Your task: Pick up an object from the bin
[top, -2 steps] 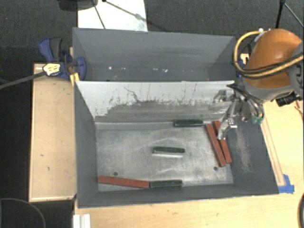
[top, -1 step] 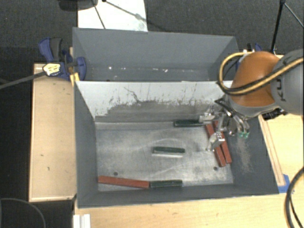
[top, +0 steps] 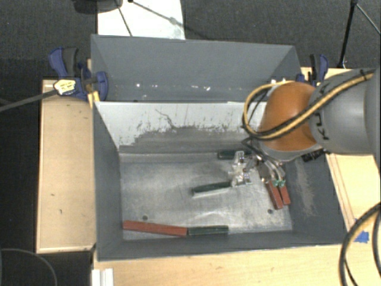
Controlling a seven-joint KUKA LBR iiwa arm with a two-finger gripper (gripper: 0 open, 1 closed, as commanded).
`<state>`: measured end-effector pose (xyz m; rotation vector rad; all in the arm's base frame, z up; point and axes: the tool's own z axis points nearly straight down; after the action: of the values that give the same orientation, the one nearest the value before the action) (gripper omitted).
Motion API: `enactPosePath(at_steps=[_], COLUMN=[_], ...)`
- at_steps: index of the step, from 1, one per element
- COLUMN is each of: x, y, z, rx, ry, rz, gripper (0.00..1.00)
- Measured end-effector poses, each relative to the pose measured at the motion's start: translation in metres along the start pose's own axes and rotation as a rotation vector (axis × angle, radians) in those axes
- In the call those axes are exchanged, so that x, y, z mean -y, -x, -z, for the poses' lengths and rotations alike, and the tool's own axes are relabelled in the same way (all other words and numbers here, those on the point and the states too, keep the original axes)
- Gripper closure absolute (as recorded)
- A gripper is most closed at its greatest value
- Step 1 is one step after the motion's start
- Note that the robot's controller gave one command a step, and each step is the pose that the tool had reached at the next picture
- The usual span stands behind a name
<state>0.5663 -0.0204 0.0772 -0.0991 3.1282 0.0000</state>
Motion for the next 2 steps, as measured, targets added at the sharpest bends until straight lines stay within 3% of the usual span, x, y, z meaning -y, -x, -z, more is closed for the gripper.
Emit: enactPosePath(at_steps=[1,2], x=[0.0001,0.0001], y=[-0.0017,-0.0017], z=[-0.0016,-0.0016], rx=[-0.005,-0.005], ry=[0.000,0.000], rz=[0.002,0.003], gripper=[0.00,0.00])
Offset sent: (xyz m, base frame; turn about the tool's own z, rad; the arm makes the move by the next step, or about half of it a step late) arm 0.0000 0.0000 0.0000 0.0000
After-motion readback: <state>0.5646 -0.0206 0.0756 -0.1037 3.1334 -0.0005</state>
